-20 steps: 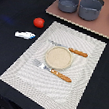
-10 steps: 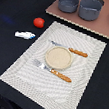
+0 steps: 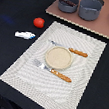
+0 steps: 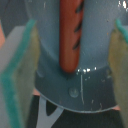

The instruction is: Place the fish, sausage, and tomato into the frying pan.

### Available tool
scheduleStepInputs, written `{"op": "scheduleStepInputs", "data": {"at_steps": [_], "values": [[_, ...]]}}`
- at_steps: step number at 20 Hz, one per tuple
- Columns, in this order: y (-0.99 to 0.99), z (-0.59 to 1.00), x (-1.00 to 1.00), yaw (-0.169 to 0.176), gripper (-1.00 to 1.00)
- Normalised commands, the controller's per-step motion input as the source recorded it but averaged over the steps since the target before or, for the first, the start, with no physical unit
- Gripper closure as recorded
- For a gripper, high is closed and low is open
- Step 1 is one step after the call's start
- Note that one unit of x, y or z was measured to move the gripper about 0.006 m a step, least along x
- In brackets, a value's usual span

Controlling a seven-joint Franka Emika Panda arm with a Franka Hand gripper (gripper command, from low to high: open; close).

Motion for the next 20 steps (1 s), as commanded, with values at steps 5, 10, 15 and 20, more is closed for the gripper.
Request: {"op": "scheduleStepInputs", "data": {"at_steps": [5,10,15,20], "values": [[-0.6,0.95,-0.05,0.0,-1.0],[-0.93,0.54,-0.06,0.0,-1.0],[-1.0,0.26,-0.06,0.0,-1.0],[-1.0,0.06,-0.03,0.0,-1.0]]}}
